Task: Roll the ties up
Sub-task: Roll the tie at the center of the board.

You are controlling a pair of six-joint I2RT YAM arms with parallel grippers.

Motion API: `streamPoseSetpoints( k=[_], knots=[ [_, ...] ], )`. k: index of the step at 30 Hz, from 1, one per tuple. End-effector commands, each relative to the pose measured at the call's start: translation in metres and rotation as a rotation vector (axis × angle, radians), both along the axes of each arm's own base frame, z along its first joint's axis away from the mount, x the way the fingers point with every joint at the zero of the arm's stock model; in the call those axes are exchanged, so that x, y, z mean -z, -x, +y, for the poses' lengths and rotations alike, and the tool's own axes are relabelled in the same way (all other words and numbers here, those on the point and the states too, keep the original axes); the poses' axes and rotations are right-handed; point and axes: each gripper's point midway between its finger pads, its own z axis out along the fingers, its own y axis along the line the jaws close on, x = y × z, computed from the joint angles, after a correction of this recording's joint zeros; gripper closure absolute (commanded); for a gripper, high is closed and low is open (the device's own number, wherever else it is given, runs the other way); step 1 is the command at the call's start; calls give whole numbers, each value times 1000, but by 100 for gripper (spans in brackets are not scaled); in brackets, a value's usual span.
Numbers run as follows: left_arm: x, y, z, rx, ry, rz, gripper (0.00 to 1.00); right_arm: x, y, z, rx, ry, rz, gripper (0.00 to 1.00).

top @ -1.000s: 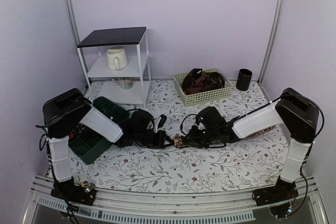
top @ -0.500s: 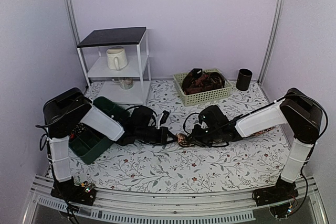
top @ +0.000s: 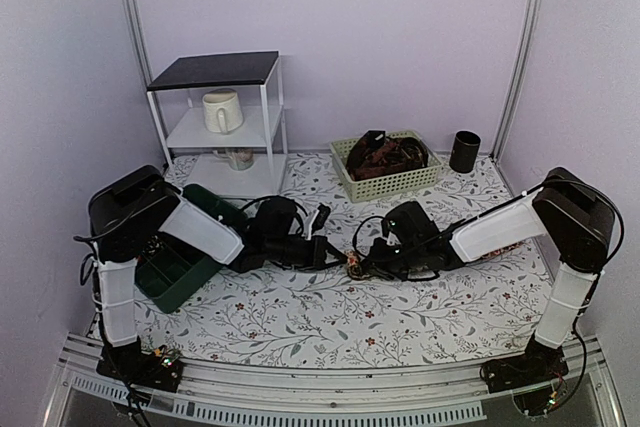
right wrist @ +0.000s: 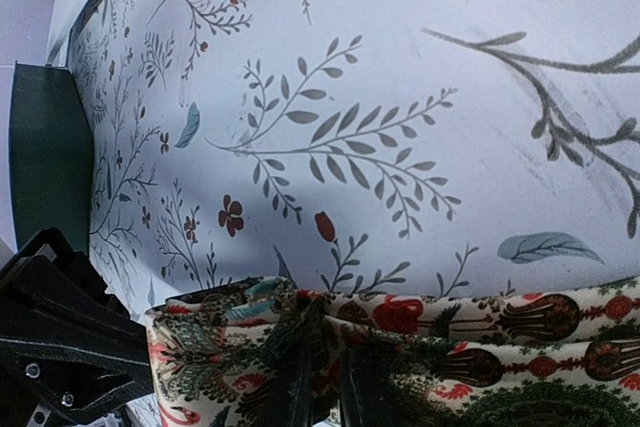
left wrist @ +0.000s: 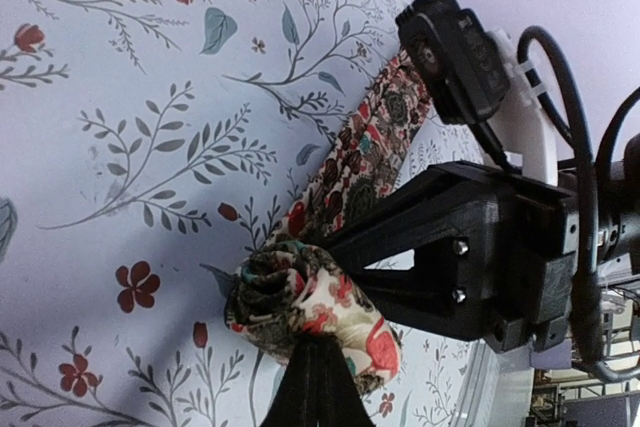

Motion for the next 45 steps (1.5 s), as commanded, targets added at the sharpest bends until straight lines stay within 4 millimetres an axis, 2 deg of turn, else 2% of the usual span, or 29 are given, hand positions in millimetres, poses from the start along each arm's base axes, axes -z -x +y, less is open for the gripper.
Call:
streamPoseSetpoints(
  k=[1,20,27,36,41,45],
  knots=[
    [-1,4,-12,30,25,-9,100,-9,1,-1,-20,-30,-19,88],
    [-8,2,-32,46,46,-32,100,-12,0,-21,9,5,-92,88],
    [-9,3,-39,58,45,-41,100,-19,3,-30,13,13,-121,84],
    [-7,3,-45,63,40,-38,100,-21,2,-49,64,55,-122,84],
    [-6,2,-51,66,40,-42,100,-36,0,-62,113,38,-155,73],
    [-4,-2,-56,64,40,-44,100,-49,-2,-54,80,-3,-173,66]
  ],
)
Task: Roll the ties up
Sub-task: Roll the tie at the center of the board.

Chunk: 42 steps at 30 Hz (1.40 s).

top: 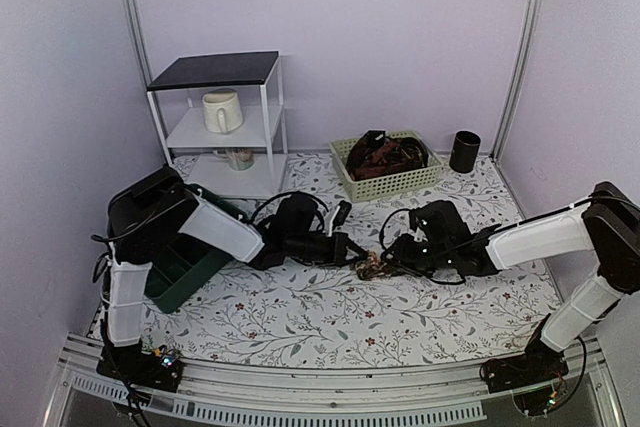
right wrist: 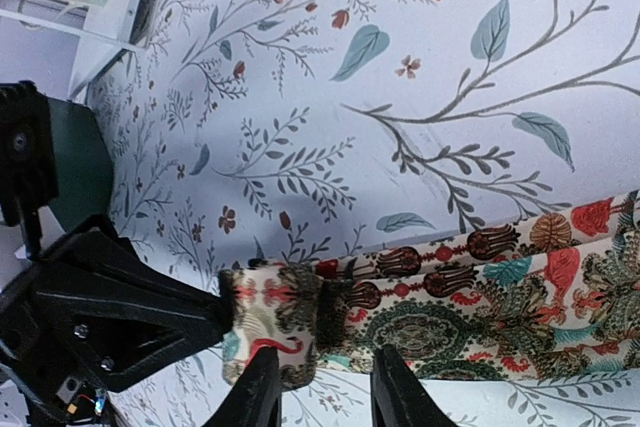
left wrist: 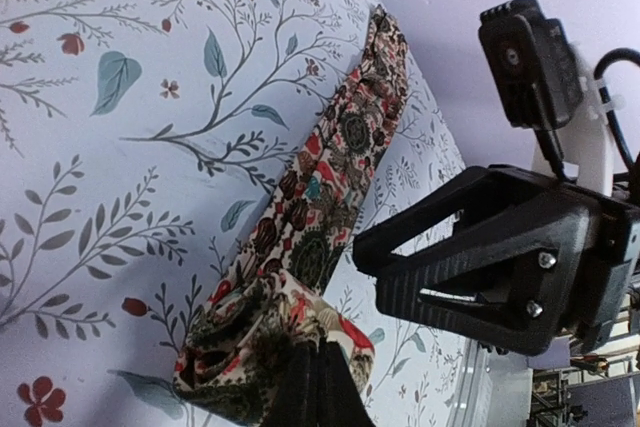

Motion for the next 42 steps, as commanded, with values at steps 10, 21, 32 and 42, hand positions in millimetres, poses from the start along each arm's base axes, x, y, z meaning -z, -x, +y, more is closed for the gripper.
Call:
streamPoseSetpoints(
  k=[10,21,32,42],
  knots=[
    [11,2,-20,25,-9,-5,100,-6,-14,13,-45,-48,2,64],
    [1,0,-20,9,2,-33,100,23,-14,21,-80,-40,67,72],
    [-23,3,48,-25,-176,-348,65,33,0,41,-200,-115,103,83],
    [-2,30,80,89,-257,-522,36,37,18,74,-197,-135,160,82]
  ],
)
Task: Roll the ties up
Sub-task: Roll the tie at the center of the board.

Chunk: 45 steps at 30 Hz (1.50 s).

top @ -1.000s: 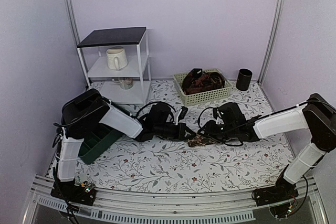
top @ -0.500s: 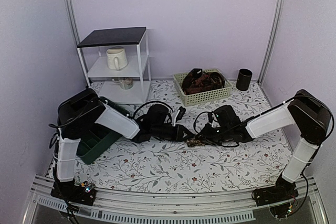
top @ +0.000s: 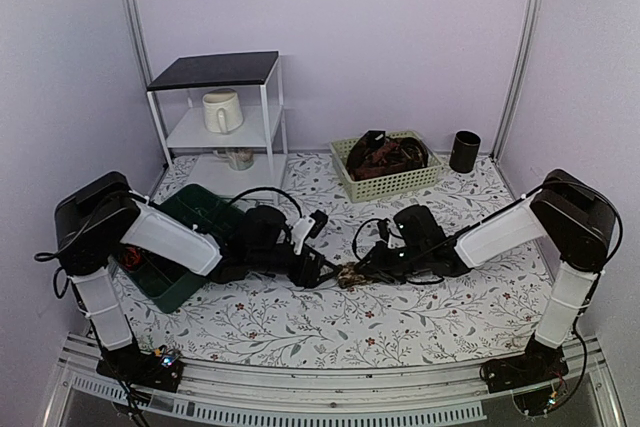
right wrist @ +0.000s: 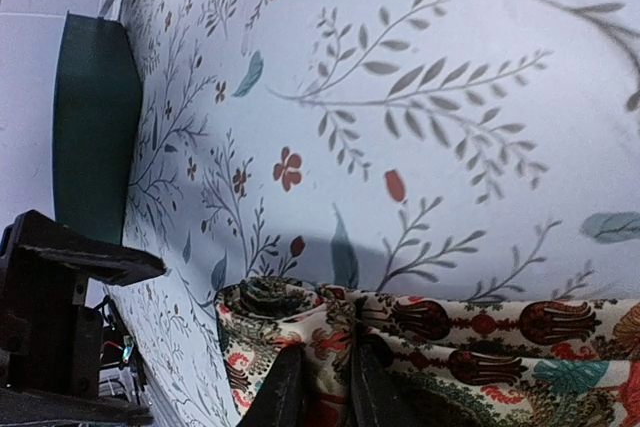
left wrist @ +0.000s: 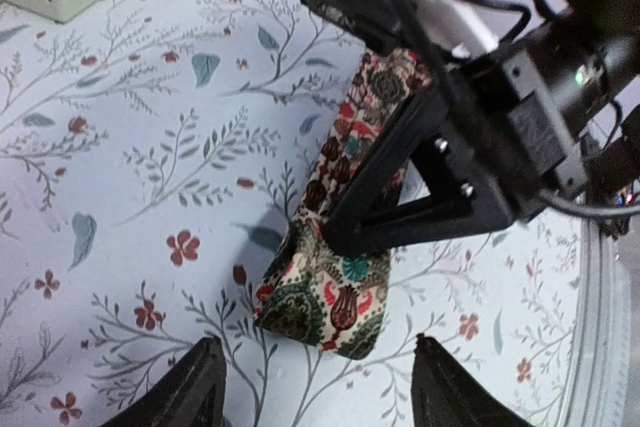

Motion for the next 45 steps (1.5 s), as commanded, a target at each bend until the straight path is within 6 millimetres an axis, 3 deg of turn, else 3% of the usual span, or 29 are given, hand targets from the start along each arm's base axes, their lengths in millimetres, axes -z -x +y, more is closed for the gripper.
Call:
streamPoseSetpoints(
  k=[1,5,15,17,21,24,30,35,45],
  knots=[
    [14,9,7,76,-50,-89,35,10,12,15,1,2,56,82],
    [26,16,0,134,-65,-111,24,9,13,16,18,3,61,82],
    [39,22,-15,215,-85,-166,23,10,14,11,38,19,60,82],
    [57,24,-15,226,-122,-149,24,9,14,11,38,20,59,82],
    [59,28,-20,264,-138,-181,31,8,14,12,35,16,59,82],
    [62,29,-20,277,-163,-208,44,5,14,11,33,19,52,81],
    [62,36,-16,318,-180,-254,57,0,15,8,19,37,29,78],
    [64,40,-14,348,-188,-276,60,3,19,6,3,42,29,77],
    [69,41,-11,366,-213,-287,61,-12,16,7,-15,38,-15,72]
  ],
)
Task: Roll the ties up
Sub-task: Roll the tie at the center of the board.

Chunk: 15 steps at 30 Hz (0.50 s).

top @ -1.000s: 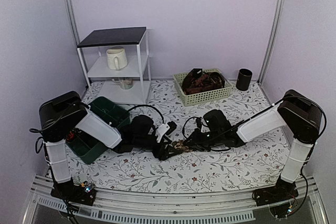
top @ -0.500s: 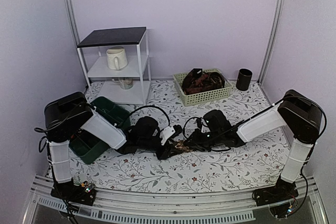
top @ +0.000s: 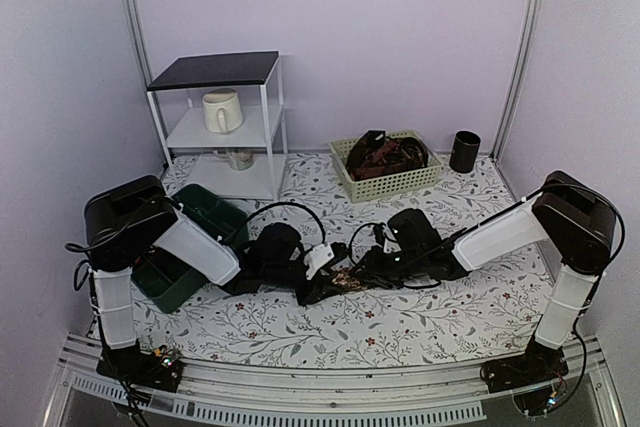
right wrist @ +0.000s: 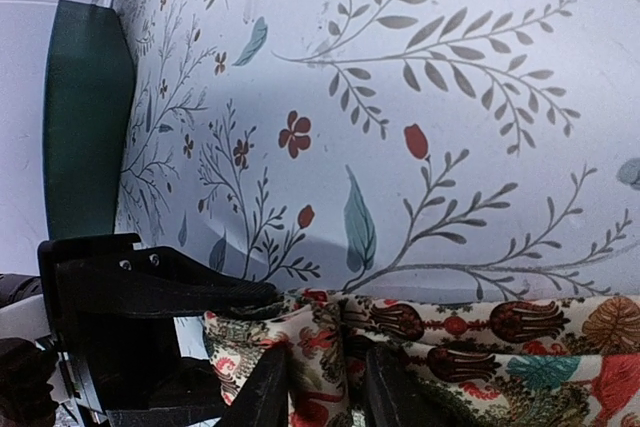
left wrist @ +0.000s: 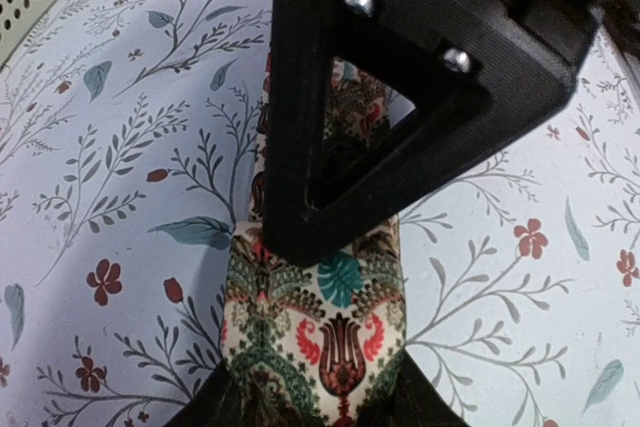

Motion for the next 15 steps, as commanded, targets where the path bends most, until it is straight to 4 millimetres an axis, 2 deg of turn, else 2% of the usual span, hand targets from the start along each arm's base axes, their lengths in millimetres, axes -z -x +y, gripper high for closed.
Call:
streamPoseSetpoints(
  k=[1,6,11,12,14,15],
  knots=[
    [13,18,4,54,-49,16,61,-15,1,-4,-9,16,-39,71],
    [12,18,4,60,-54,12,61,-17,1,-5,-11,25,-46,73],
    [13,14,5,41,-63,5,61,-8,2,-6,-17,38,-34,86],
    [12,11,5,24,-64,-2,59,-6,4,-6,-23,40,-27,88],
    [8,0,9,-52,-68,-9,47,0,9,-5,-35,38,-3,88],
    [-5,-3,9,-72,-40,-26,40,4,11,-5,-37,42,9,88]
  ],
)
